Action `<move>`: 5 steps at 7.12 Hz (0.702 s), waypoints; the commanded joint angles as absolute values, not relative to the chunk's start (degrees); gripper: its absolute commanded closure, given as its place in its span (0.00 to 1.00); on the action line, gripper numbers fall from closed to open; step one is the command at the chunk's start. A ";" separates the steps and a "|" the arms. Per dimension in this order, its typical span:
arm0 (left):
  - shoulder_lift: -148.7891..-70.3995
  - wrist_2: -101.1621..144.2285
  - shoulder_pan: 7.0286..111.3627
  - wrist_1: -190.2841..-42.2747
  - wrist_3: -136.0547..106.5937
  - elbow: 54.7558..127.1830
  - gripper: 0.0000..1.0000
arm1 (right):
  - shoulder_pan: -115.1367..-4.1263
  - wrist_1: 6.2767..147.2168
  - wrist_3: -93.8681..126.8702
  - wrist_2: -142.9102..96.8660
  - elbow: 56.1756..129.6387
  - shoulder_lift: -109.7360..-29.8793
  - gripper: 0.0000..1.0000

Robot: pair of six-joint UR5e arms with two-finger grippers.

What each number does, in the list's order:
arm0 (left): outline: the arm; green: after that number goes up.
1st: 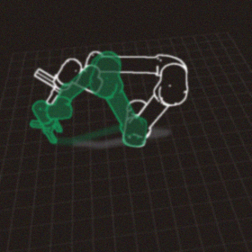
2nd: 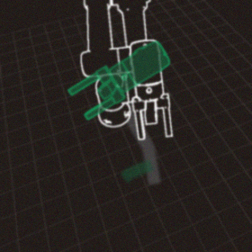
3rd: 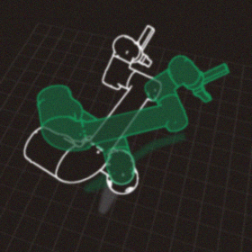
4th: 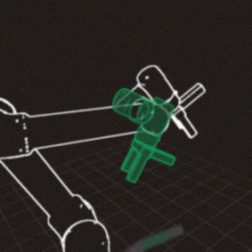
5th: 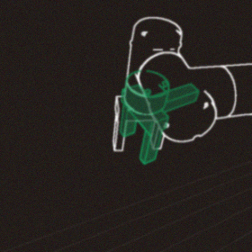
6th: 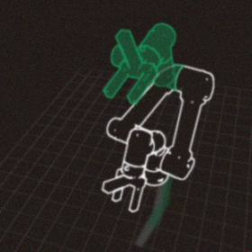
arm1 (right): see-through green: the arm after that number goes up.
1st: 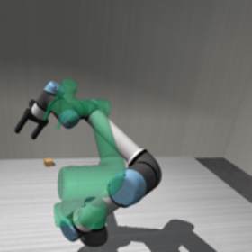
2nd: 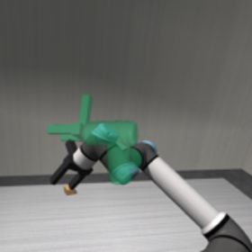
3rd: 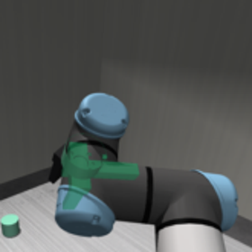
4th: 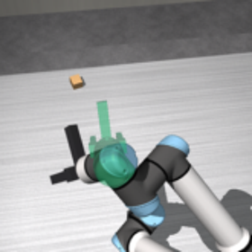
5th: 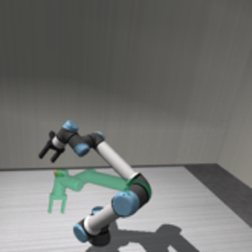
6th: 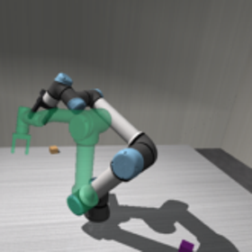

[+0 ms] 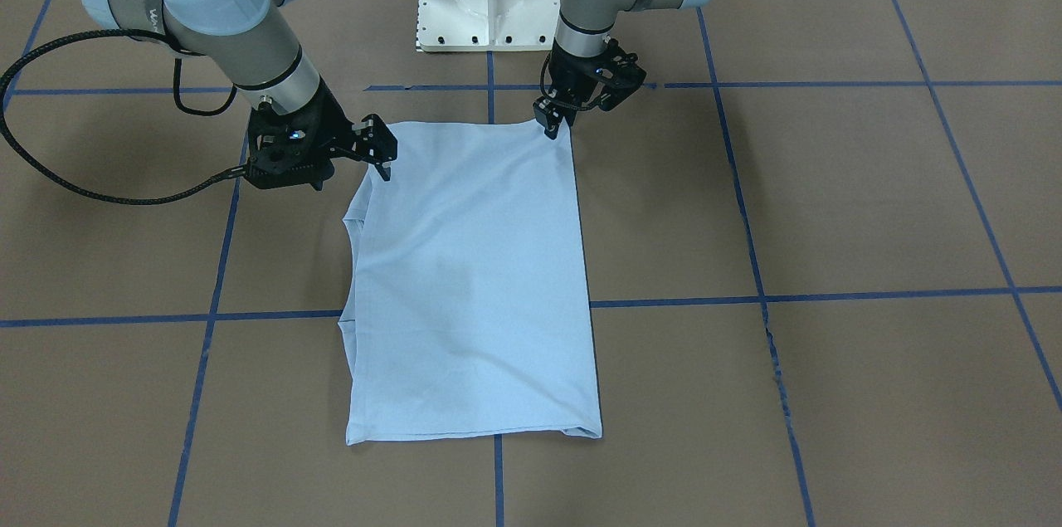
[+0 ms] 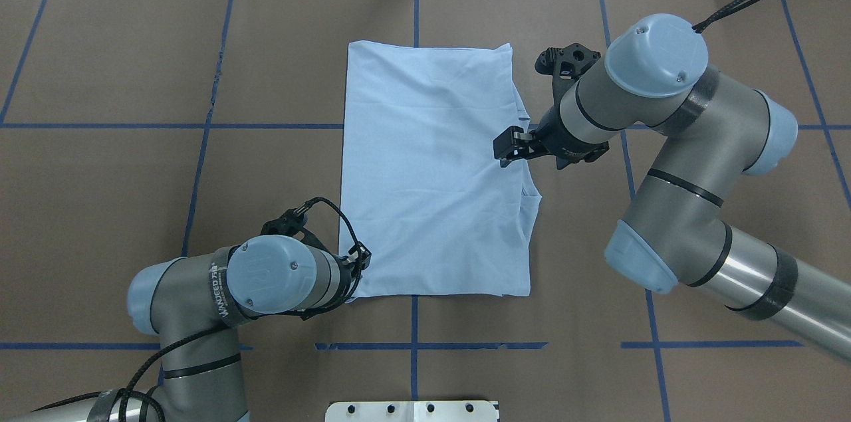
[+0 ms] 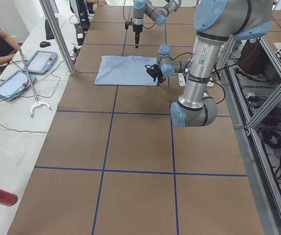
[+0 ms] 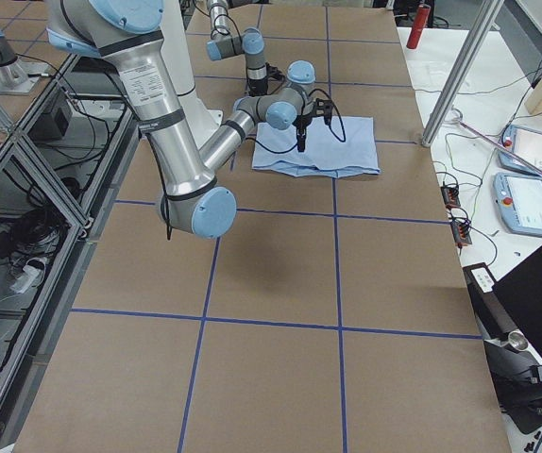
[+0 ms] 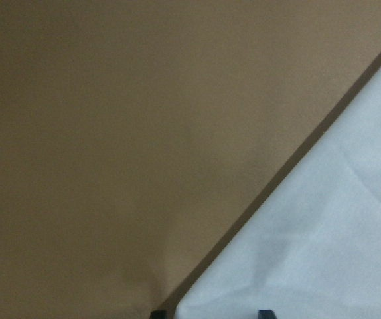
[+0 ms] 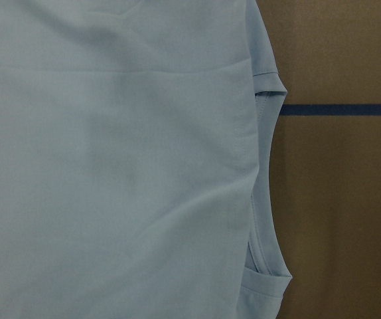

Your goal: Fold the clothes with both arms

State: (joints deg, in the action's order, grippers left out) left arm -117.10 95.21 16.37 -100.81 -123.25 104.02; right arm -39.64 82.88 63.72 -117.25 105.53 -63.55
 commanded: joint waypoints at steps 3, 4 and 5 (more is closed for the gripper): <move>-117.42 95.19 16.35 -100.81 -123.22 104.15 0.90 | -39.64 82.97 63.72 -117.07 105.56 -63.63 0.00; -116.99 95.01 16.26 -100.81 -122.35 104.32 1.00 | -39.64 82.97 63.72 -117.07 105.56 -63.72 0.00; -116.63 95.01 15.04 -100.38 -122.08 104.41 1.00 | -39.64 82.88 63.81 -117.07 105.64 -63.89 0.00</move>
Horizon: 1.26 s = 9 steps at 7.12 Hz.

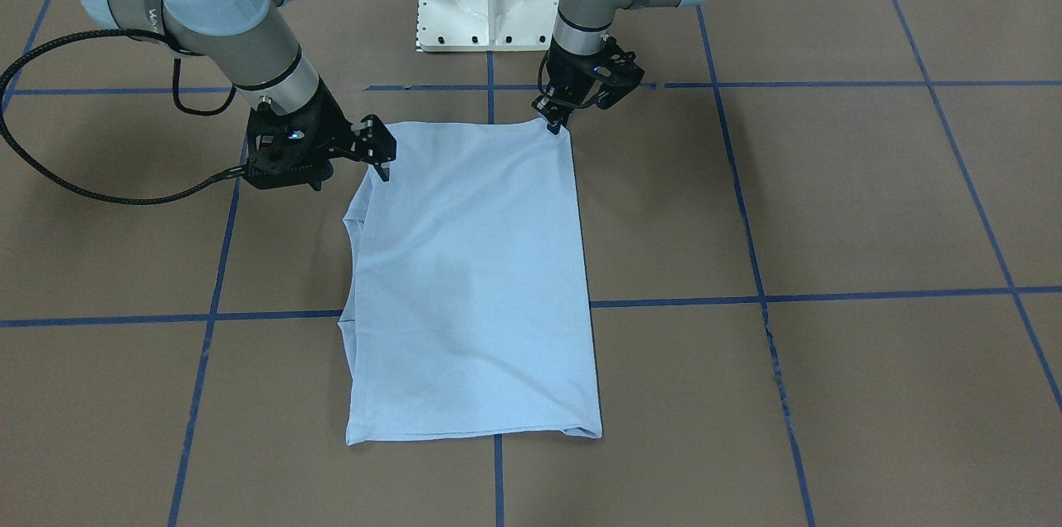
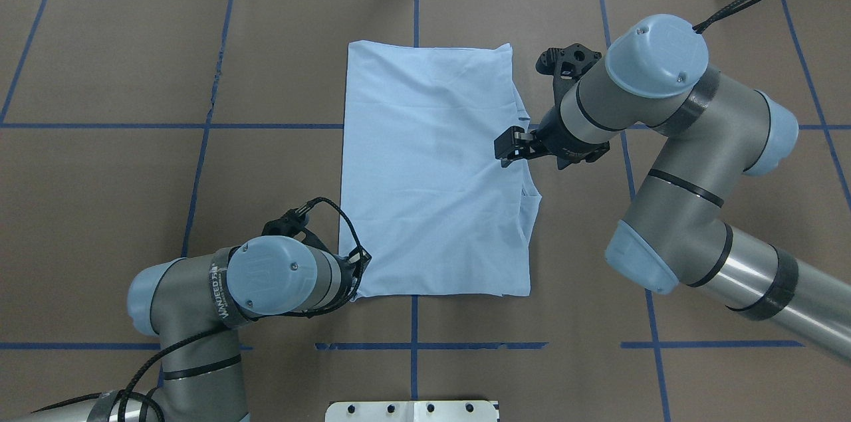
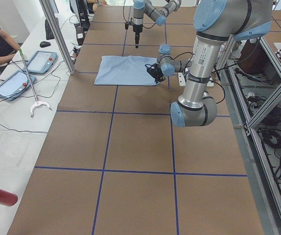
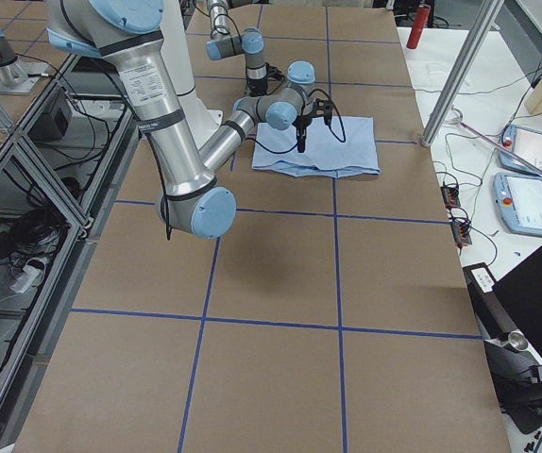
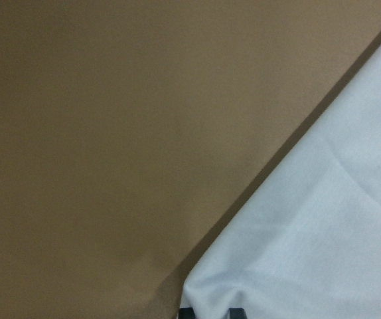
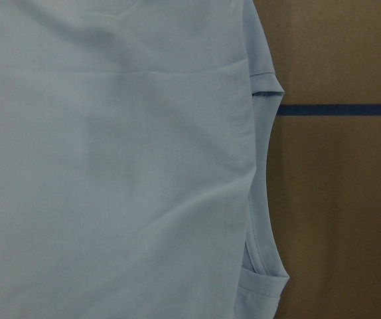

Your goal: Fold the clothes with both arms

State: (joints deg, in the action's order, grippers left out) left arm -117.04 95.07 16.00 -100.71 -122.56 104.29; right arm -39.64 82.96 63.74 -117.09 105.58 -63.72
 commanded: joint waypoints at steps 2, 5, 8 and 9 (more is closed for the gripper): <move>-116.72 95.01 14.50 -95.04 -115.10 107.03 1.00 | -39.38 82.71 66.25 -116.98 106.08 -64.59 0.00; -116.98 95.62 13.62 -94.75 -111.36 110.03 1.00 | -34.12 82.35 83.36 -114.37 108.36 -65.12 0.00; -117.42 97.02 13.36 -94.83 -111.27 111.18 1.00 | -22.63 82.70 100.68 -102.87 111.70 -69.51 0.00; -117.51 97.29 13.45 -94.92 -111.27 111.09 1.00 | -19.72 82.97 103.85 -100.48 111.62 -70.30 0.00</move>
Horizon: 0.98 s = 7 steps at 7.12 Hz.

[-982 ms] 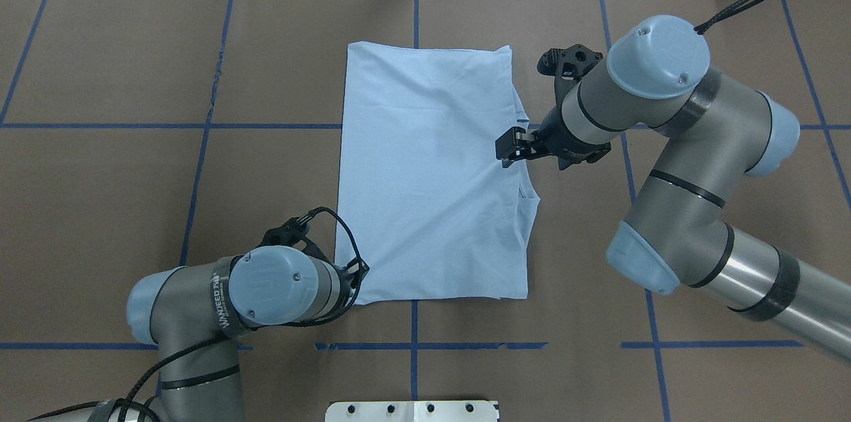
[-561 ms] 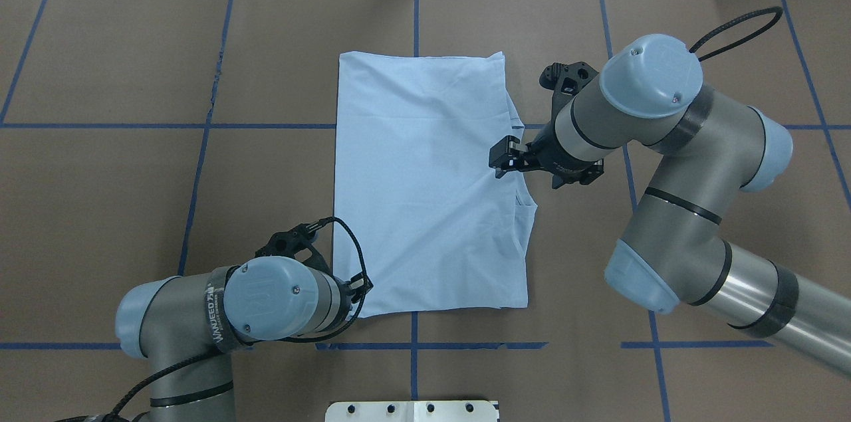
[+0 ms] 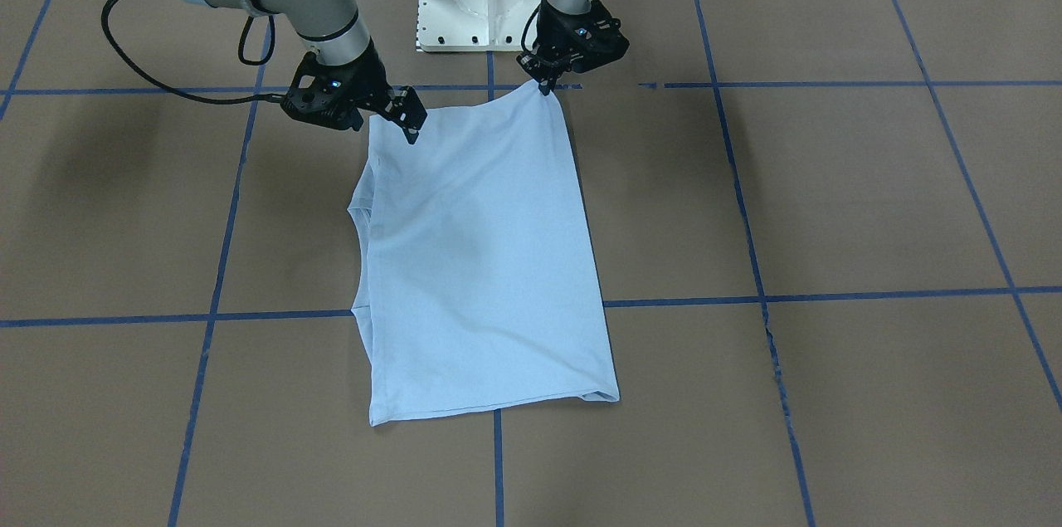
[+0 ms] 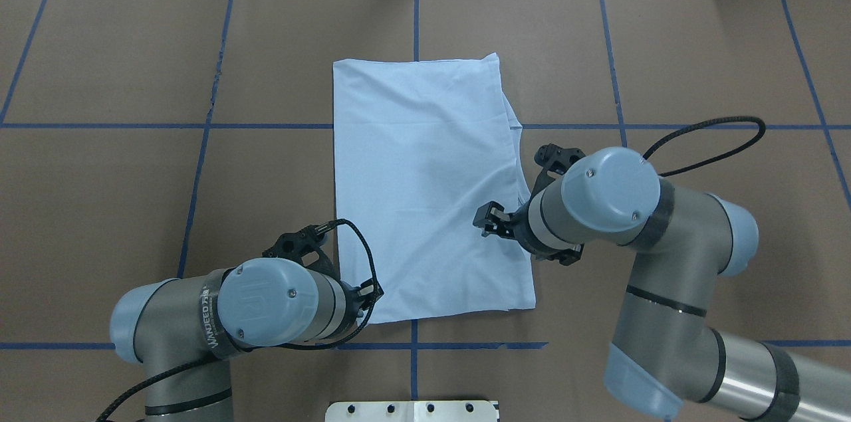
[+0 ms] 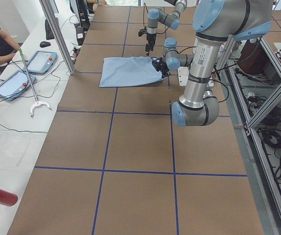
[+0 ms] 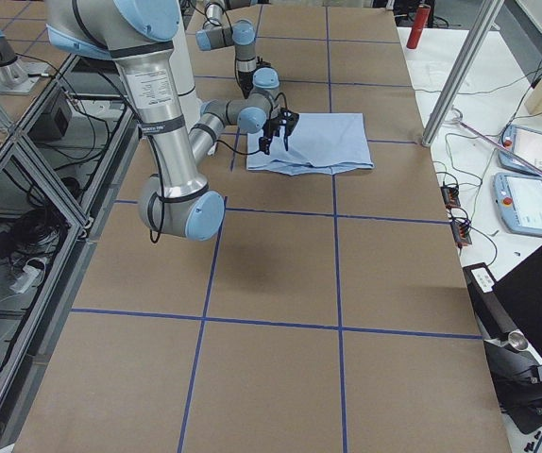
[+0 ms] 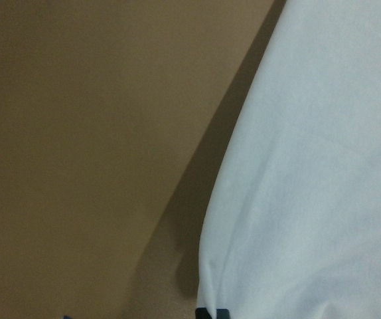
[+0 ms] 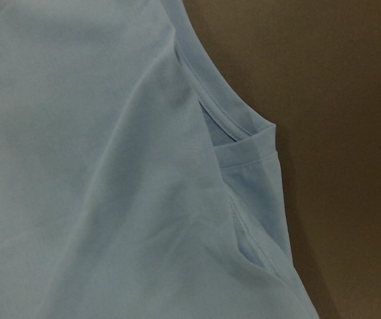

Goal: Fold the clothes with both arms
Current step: 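Move the right gripper to the shirt's other near corner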

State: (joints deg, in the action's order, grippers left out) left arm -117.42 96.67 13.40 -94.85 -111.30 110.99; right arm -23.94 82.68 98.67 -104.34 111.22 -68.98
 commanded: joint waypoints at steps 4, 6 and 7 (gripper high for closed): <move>-117.51 97.12 13.45 -95.18 -110.30 110.83 1.00 | -14.95 82.88 105.21 -96.94 111.10 -74.27 0.00; -117.51 97.12 13.54 -95.19 -110.30 110.83 1.00 | -14.42 82.88 104.42 -95.81 110.57 -73.74 0.00; -117.51 97.12 13.54 -95.10 -110.30 110.92 1.00 | -14.59 82.97 101.80 -95.28 110.39 -73.65 0.00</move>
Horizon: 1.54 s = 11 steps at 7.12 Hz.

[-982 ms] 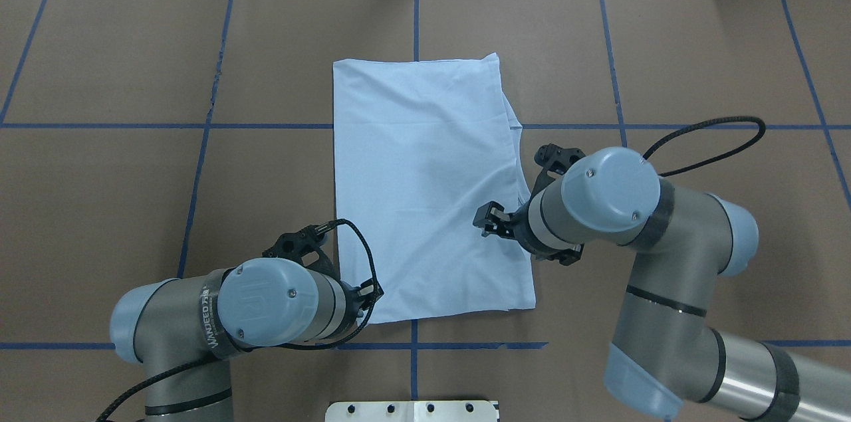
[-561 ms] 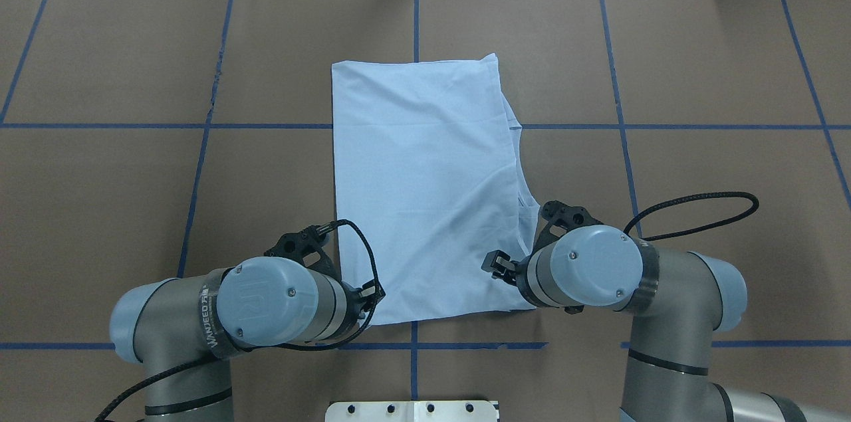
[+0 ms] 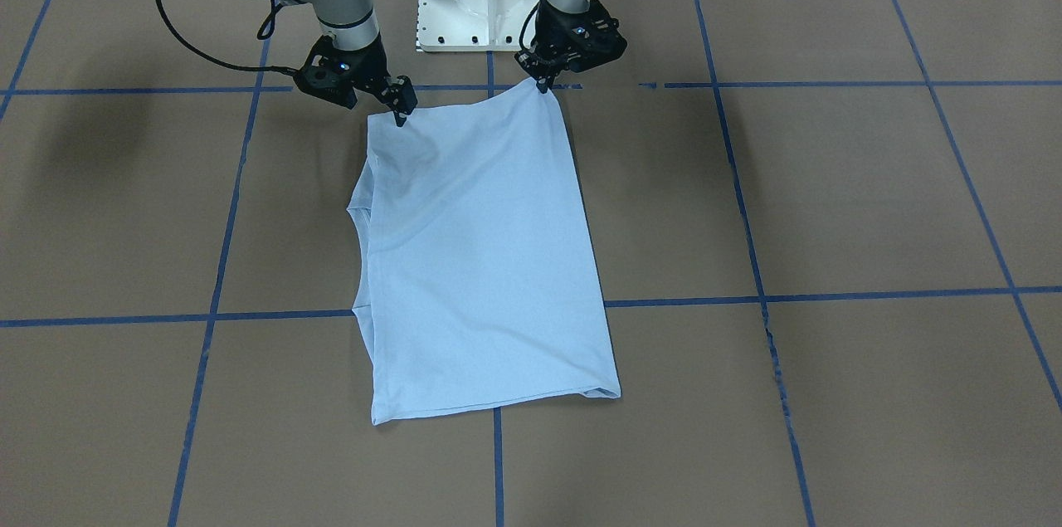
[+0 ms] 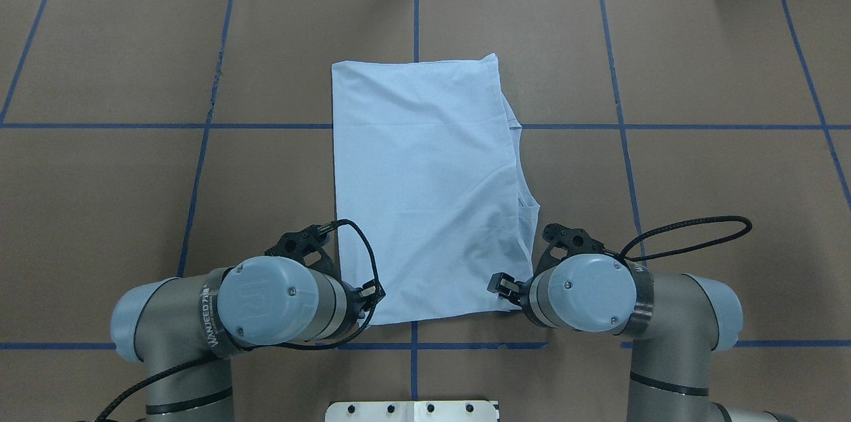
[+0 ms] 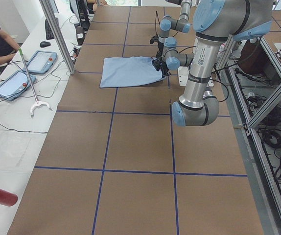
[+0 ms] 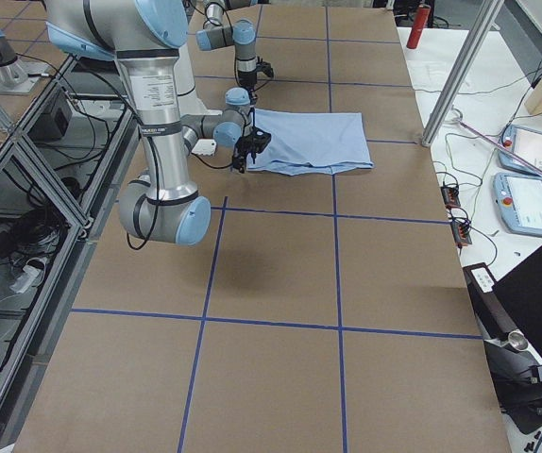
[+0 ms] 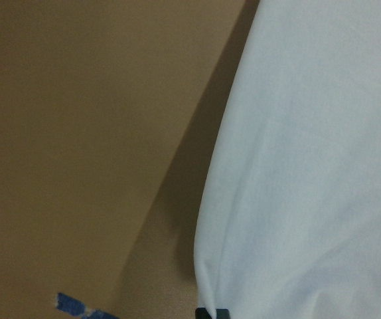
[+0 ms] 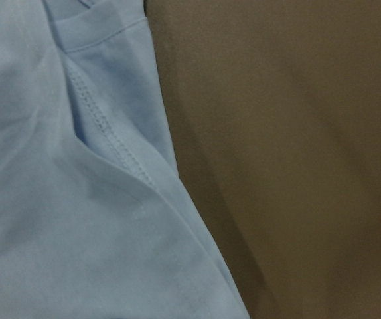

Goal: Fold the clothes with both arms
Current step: 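Grasp the near edge of the shirt with both grippers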

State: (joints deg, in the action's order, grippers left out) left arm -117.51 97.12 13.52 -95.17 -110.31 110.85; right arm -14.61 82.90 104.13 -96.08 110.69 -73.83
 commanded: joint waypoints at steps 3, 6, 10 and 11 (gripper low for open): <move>-117.51 97.12 13.54 -95.10 -110.30 110.92 1.00 | -15.21 82.88 100.55 -95.45 110.48 -73.56 0.00; -117.51 97.12 13.54 -95.19 -110.30 110.92 1.00 | -15.56 83.06 99.40 -95.45 110.30 -72.16 0.00; -117.51 97.21 13.54 -95.19 -110.39 110.92 1.00 | -16.17 82.97 98.17 -95.45 109.60 -71.63 0.00; -117.51 97.21 13.54 -95.27 -110.39 110.83 1.00 | -16.52 83.06 97.65 -95.54 109.08 -70.67 0.00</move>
